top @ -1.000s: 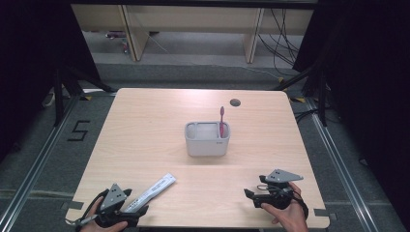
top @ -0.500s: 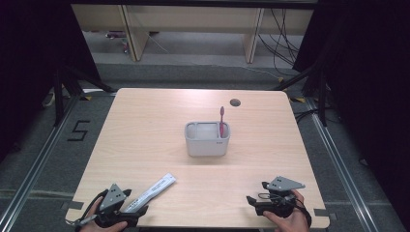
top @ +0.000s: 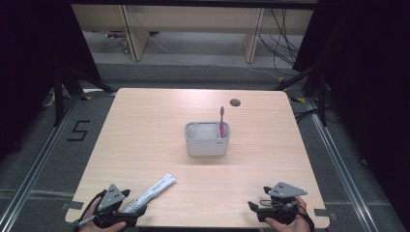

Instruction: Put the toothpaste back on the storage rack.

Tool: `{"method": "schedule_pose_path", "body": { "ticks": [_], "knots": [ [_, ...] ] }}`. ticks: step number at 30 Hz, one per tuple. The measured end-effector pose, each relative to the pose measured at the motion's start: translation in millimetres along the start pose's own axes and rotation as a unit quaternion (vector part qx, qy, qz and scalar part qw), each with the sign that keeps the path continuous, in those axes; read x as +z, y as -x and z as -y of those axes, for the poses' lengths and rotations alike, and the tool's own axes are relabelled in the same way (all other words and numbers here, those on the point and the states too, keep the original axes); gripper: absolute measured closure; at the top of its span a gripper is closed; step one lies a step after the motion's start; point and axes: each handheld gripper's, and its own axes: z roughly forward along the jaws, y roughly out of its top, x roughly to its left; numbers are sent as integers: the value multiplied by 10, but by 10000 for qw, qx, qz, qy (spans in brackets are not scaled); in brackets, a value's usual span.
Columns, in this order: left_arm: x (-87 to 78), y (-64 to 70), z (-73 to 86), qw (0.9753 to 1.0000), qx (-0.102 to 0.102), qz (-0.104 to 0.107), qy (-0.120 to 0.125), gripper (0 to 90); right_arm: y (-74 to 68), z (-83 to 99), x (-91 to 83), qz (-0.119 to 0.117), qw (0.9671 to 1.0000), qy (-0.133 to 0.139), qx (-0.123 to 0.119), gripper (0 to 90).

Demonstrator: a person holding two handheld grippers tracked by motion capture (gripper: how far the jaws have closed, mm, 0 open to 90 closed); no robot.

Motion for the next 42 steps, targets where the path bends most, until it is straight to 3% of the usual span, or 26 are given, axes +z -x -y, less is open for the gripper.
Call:
{"method": "schedule_pose_path", "body": {
  "ticks": [2,3,4,5,6,10,12,14,15,19,22,25,30,36,37,40,42],
  "knots": [
    [4,9,-7,10000,-40,-1,5,154,-4,6,-9,-68,9998,-90,145,221],
    [4,9,-7,10000,-40,-1,5,154,-4,6,-9,-68,9998,-90,145,221],
    [21,32,-13,9997,-189,-8,129,154,24,12,-8,51,10000,-24,23,221],
    [16,2,-15,10000,0,-38,26,154,21,16,-2,-8,9999,-79,143,221],
    [18,18,-17,10000,-72,1,57,154,28,18,2,41,9999,-59,101,221],
    [5,1,-14,10000,-43,38,-18,154,26,2,5,23,10000,-37,37,221],
    [9,1,-15,9999,-138,37,47,154,-7,0,3,22,9998,-73,166,223],
    [13,1,-40,9999,-133,81,69,189,-9,10,5,38,9999,-78,133,226],
    [5,2,-58,9999,-103,77,10,199,12,11,12,-26,9999,-89,40,226],
    [7,4,-119,9999,60,139,-77,264,22,16,-8,25,9999,-52,145,226],
    [-10,-2,-135,9998,49,134,-155,301,22,14,-4,69,9999,-84,91,230],
    [2,-26,-142,9997,35,120,-207,326,16,9,10,-106,9998,-142,94,230],
    [9,-55,-192,9991,76,128,-400,368,22,6,20,-155,9999,-37,-48,233],
    [10,-69,-274,9977,198,143,-629,424,1,9,11,41,10000,-63,-29,237],
    [32,-75,-312,9968,211,133,-763,436,-29,9,15,-67,9998,-116,151,238],
    [85,-87,-358,9958,228,220,-857,452,-13,9,26,18,10000,-55,-47,240],
    [91,-89,-404,9946,202,243,-989,461,-9,10,30,-13,10000,-80,-9,242]
  ]
}}
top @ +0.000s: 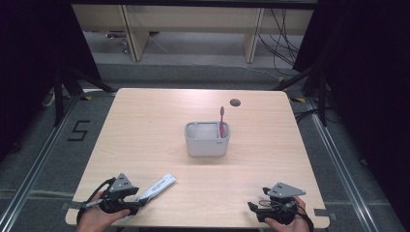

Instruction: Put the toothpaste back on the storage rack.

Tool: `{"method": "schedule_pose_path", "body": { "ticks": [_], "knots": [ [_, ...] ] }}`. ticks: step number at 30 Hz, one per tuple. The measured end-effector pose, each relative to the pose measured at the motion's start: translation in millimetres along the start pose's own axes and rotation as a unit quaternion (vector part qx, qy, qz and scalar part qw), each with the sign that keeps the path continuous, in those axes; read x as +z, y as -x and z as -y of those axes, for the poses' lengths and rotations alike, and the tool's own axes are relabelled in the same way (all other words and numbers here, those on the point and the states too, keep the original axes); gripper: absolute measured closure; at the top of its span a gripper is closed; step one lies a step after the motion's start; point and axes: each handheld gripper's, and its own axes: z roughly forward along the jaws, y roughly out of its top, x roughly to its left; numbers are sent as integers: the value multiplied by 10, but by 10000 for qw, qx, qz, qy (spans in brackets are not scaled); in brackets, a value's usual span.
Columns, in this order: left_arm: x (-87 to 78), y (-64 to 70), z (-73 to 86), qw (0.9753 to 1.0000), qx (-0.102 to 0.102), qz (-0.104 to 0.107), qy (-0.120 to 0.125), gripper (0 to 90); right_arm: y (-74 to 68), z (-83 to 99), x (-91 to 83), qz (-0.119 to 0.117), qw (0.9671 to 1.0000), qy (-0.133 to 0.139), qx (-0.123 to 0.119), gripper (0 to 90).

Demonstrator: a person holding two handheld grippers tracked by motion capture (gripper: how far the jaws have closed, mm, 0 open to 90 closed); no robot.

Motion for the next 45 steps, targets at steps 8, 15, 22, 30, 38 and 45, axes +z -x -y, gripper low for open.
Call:
{"method": "schedule_pose_path", "body": {
  "ticks": [8,15,22,30,38,45],
  "knots": [
    [77,-3,-154,9989,134,74,-447,484,-9,1,10,-64,10000,-33,12,246],
    [139,-48,-220,9980,135,38,-621,526,-9,3,12,-88,9999,-68,50,248],
    [177,-51,-234,9965,118,149,-815,549,-18,7,15,-94,9999,-70,37,249],
    [258,-49,-279,9935,169,216,-1104,577,-19,3,35,-80,9999,3,-142,250],
    [325,-10,-384,9876,349,150,-1525,595,-23,4,35,-137,9998,-22,-105,251],
    [366,37,-458,9820,462,106,-1827,610,-40,-2,30,-118,9999,-61,-89,251]
  ]
}}
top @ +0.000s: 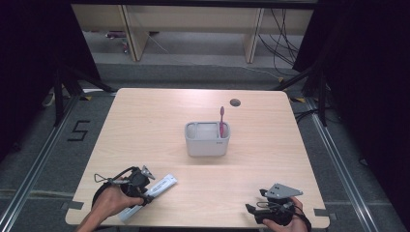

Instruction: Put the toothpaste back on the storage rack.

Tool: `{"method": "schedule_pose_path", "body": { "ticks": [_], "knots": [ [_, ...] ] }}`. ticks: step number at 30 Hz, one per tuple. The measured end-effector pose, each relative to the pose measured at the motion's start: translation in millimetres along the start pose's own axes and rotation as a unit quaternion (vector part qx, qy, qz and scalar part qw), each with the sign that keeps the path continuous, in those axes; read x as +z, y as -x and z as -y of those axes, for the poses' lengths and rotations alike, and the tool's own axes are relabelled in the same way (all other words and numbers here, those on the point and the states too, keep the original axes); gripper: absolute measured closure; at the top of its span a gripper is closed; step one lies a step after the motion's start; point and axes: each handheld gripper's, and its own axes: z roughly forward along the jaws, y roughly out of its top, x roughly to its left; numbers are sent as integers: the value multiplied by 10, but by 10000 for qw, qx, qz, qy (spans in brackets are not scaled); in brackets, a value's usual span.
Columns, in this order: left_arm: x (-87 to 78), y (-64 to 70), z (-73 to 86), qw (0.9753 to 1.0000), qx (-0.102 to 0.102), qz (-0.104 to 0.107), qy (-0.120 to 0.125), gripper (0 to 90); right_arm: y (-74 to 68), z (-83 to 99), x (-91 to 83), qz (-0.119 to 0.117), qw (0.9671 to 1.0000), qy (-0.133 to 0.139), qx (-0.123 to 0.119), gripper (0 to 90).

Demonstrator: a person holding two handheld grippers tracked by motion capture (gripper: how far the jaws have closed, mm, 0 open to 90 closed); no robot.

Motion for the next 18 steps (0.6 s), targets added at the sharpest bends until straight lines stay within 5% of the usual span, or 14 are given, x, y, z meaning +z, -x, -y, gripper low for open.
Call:
{"method": "schedule_pose_path", "body": {
  "ticks": [13,18],
  "knots": [
    [46,-1,-14,9999,21,29,-132,623,-13,-2,11,-28,10000,-17,-9,251],
    [40,-6,-23,9997,219,18,-137,652,-16,-1,10,-22,10000,-25,3,253]
  ]
}}
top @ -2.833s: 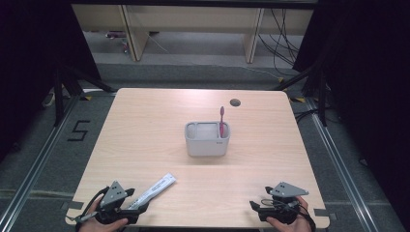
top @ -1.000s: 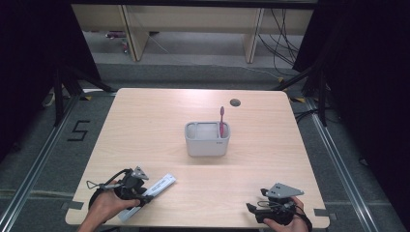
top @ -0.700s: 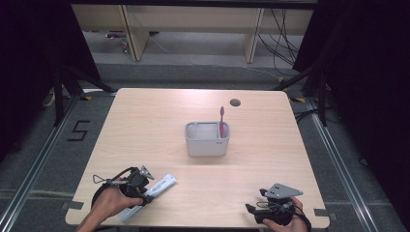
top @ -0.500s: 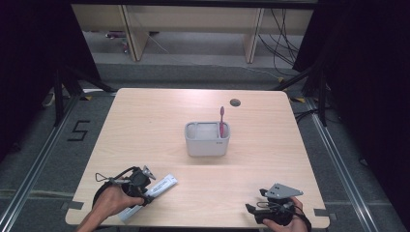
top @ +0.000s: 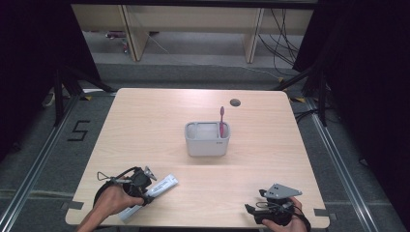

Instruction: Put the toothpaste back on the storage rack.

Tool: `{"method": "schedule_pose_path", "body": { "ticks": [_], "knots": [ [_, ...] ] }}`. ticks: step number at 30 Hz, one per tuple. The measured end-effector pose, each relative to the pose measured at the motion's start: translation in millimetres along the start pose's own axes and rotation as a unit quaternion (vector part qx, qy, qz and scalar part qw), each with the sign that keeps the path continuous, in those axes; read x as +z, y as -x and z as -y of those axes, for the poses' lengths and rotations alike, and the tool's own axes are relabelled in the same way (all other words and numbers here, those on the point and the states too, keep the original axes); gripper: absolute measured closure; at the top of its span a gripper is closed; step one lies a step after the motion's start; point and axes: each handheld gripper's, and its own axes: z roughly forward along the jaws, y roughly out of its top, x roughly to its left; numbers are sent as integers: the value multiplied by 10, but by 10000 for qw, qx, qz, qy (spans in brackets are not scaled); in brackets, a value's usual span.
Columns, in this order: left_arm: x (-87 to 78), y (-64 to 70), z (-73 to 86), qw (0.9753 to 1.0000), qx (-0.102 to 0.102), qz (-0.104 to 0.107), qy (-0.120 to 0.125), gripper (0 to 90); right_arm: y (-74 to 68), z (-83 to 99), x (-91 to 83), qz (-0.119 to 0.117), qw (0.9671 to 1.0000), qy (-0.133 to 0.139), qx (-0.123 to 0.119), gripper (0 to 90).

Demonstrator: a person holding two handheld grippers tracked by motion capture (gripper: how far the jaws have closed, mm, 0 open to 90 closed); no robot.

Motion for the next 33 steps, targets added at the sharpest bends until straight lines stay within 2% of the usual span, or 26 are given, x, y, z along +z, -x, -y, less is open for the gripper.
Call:
{"method": "schedule_pose_path", "body": {
  "ticks": [2,3,4,5,6,7,8,10,12,13,14,17,19,20,21,24,33],
  "knots": [
    [-1,15,5,10000,14,-23,20,658,14,5,14,-22,10000,16,-36,253],
    [-5,11,4,9999,89,-45,24,658,17,6,8,31,10000,3,-58,253],
    [-8,16,5,9999,95,-55,31,663,13,4,6,4,10000,-16,-10,252],
    [-8,28,6,9999,68,-63,40,667,16,5,10,16,10000,21,-61,253],
    [-13,28,5,9999,67,-72,34,674,2,7,12,2,10000,11,23,253],
    [-21,30,4,9999,72,-84,18,679,17,5,10,23,10000,0,-58,252],
    [-18,35,9,9999,73,-110,69,683,12,5,12,-15,10000,13,1,253],
    [-21,38,19,9998,83,-121,107,694,18,6,11,15,10000,1,-62,254],
    [-27,29,27,9997,125,-124,138,701,22,7,19,-36,10000,14,-37,255],
    [-35,31,37,9998,127,-134,126,703,7,7,6,-14,10000,-36,88,254],
    [-35,31,37,9998,127,-134,126,703,7,7,6,-14,10000,-36,88,254],
    [-36,28,48,9994,199,-221,180,706,22,6,12,7,10000,20,-55,255],
    [-37,28,47,9994,222,-213,171,709,18,5,12,-38,10000,4,0,255],
    [-38,26,46,9994,229,-199,172,710,23,7,14,-3,10000,25,-50,255],
    [-38,19,45,9993,244,-233,177,712,15,1,9,-52,10000,9,37,255],
    [-44,25,48,9994,190,-228,194,714,20,4,4,18,10000,-1,27,255],
    [-139,-38,34,9984,233,-223,468,715,17,8,9,13,10000,26,62,255]
  ]
}}
